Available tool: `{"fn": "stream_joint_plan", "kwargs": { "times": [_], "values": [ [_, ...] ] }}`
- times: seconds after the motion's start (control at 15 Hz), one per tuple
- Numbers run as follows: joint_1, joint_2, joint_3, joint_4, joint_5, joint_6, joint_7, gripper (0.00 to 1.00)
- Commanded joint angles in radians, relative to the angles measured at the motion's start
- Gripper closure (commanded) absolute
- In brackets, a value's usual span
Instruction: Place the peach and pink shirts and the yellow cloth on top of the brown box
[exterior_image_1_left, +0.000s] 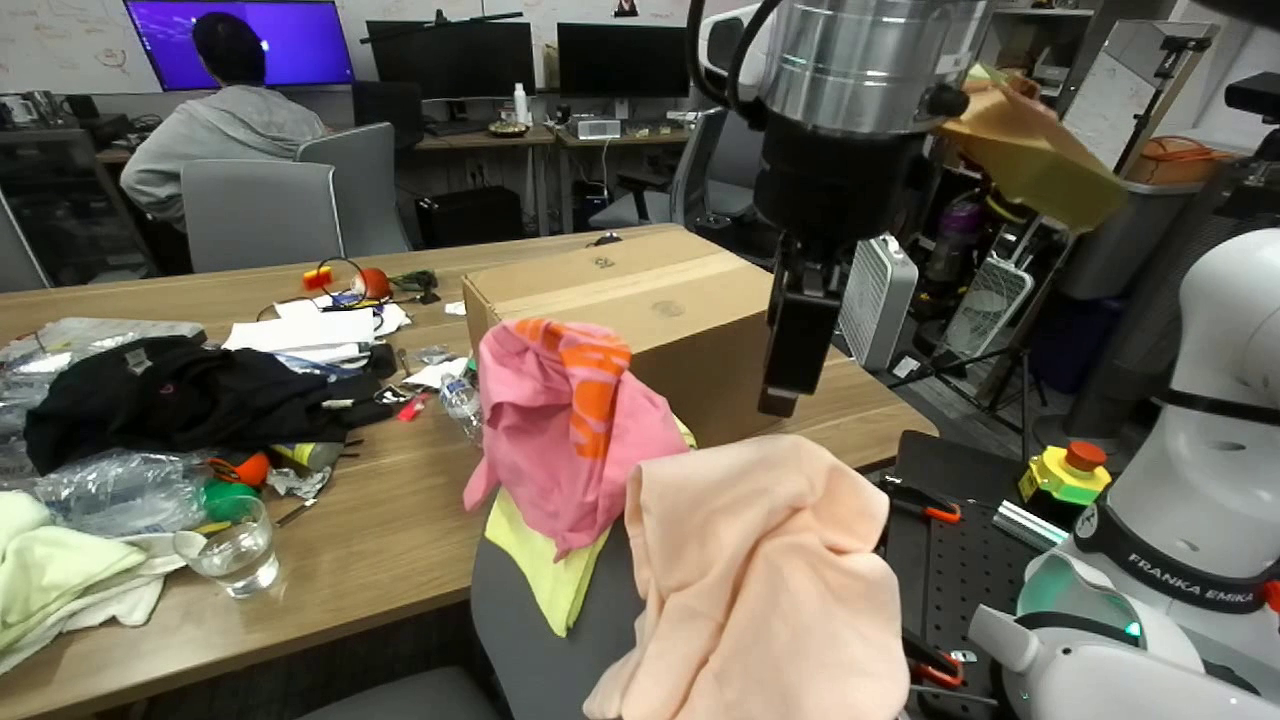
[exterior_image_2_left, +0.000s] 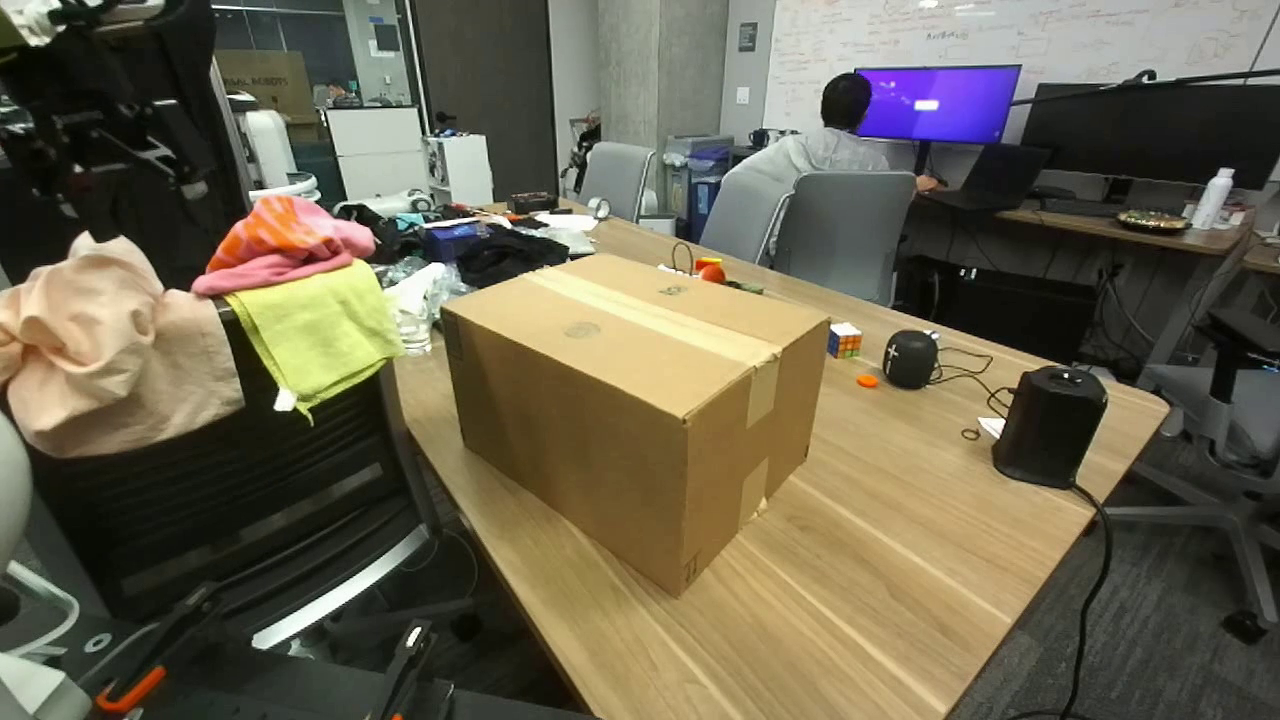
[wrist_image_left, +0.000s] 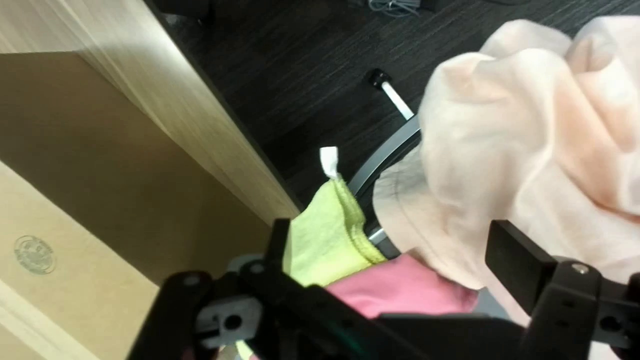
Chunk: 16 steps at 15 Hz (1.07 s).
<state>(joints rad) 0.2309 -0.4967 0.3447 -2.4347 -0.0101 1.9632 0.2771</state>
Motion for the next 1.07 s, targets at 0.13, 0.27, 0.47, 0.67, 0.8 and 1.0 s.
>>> {"fn": "stream_joint_plan", "kwargs": {
  "times": [0.13, 0.27, 0.47, 0.67, 0.8, 1.0],
  "values": [
    [0.056, 0.058, 0.0, 0.08, 0.092, -0.09, -0.011, 0.0],
    [0.075, 0.059, -0.007, 0.081, 0.133, -0.106, -0.032, 0.0],
    [0.103, 0.055, -0.016, 0.068, 0.207, -0.104, -0.086, 0.0],
    [0.127, 0.051, -0.02, 0.047, 0.271, -0.079, -0.153, 0.0],
    [0.138, 0.047, -0.024, 0.032, 0.306, -0.059, -0.201, 0.0],
    [0.146, 0.038, -0.023, 0.003, 0.331, -0.017, -0.259, 0.0]
  ]
}}
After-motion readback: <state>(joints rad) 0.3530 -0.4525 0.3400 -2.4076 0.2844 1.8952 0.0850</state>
